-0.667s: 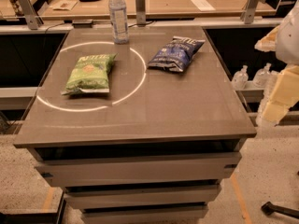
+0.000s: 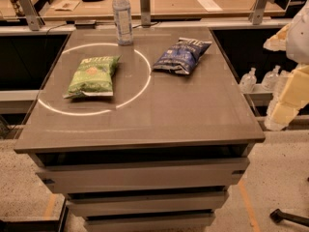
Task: Move blue plastic bottle near blue chip bag
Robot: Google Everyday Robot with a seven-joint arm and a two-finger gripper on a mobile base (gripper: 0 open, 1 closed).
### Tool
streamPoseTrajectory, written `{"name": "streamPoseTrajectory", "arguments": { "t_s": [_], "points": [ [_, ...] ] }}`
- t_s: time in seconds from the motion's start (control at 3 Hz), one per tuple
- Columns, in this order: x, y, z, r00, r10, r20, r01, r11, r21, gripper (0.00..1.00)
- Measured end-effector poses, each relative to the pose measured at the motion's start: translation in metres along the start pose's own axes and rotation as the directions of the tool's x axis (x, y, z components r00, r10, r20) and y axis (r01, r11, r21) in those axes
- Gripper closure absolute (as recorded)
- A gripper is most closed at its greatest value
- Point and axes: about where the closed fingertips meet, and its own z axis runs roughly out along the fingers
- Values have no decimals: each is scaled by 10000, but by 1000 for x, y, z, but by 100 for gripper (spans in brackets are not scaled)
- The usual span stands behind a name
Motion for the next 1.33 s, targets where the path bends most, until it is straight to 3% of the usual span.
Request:
{"name": "streamPoseTrajectory", "arguments": {
  "t_s": [0.33, 0.67, 1.0, 1.33],
  "points": [
    [-11, -14, -9, 9978, 167, 637, -166, 9999, -32, 0],
    [-7, -43, -19, 9758, 409, 2147, -451, 9989, 149, 0],
    [-19, -65, -36, 9096, 452, 4131, -532, 9986, 78, 0],
    [-33, -76, -44, 7944, 814, 6019, -870, 9960, -199, 0]
  ]
}}
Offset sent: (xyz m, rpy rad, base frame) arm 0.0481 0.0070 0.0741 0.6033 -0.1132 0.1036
